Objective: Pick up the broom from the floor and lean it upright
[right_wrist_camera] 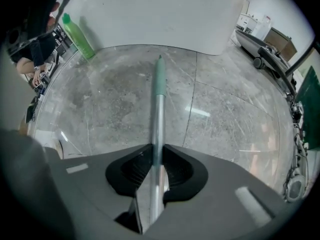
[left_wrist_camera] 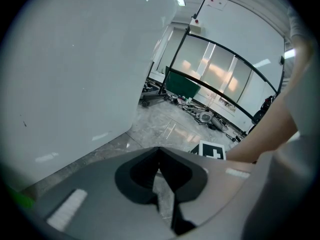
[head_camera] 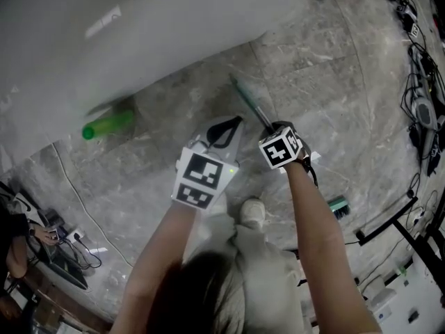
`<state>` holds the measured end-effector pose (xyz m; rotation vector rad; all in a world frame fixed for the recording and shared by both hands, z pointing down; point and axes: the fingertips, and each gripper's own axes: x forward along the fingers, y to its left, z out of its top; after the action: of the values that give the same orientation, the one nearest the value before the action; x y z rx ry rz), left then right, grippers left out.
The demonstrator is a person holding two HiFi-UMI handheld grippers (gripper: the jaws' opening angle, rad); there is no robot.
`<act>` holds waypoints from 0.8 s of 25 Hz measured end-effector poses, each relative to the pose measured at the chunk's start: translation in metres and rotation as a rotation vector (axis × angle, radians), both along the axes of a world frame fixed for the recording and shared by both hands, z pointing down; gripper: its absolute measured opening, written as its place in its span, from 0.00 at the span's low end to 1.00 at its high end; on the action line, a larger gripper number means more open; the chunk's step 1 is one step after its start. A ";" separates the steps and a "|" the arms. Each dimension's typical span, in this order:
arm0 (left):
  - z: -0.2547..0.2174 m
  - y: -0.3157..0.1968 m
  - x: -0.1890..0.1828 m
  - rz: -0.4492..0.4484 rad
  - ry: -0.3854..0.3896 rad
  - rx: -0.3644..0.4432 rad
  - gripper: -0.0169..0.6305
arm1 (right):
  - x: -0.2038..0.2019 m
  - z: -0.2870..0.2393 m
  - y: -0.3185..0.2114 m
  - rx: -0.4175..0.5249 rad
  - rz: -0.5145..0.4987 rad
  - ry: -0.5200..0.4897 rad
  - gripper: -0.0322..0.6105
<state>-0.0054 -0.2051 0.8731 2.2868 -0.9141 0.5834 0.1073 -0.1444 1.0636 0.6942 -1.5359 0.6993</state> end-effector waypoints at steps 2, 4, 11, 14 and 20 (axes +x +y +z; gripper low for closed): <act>-0.003 0.000 0.001 -0.002 0.008 0.002 0.03 | 0.001 -0.003 0.000 -0.007 0.004 -0.007 0.16; -0.005 0.000 0.001 -0.005 0.012 0.005 0.03 | -0.001 -0.008 -0.001 -0.005 0.001 -0.016 0.16; -0.028 0.005 0.000 -0.024 -0.009 0.000 0.03 | -0.008 -0.056 -0.008 0.068 0.001 -0.102 0.16; -0.054 0.009 0.002 -0.037 -0.006 0.002 0.03 | -0.007 -0.088 -0.009 0.114 -0.002 -0.139 0.16; -0.107 0.012 0.005 -0.046 -0.016 0.030 0.03 | -0.012 -0.159 -0.011 0.241 -0.002 -0.216 0.16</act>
<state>0.0000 -0.1929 0.7659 2.2845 -0.9865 0.5725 0.0953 -0.1554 0.9041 0.8163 -1.8395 0.6079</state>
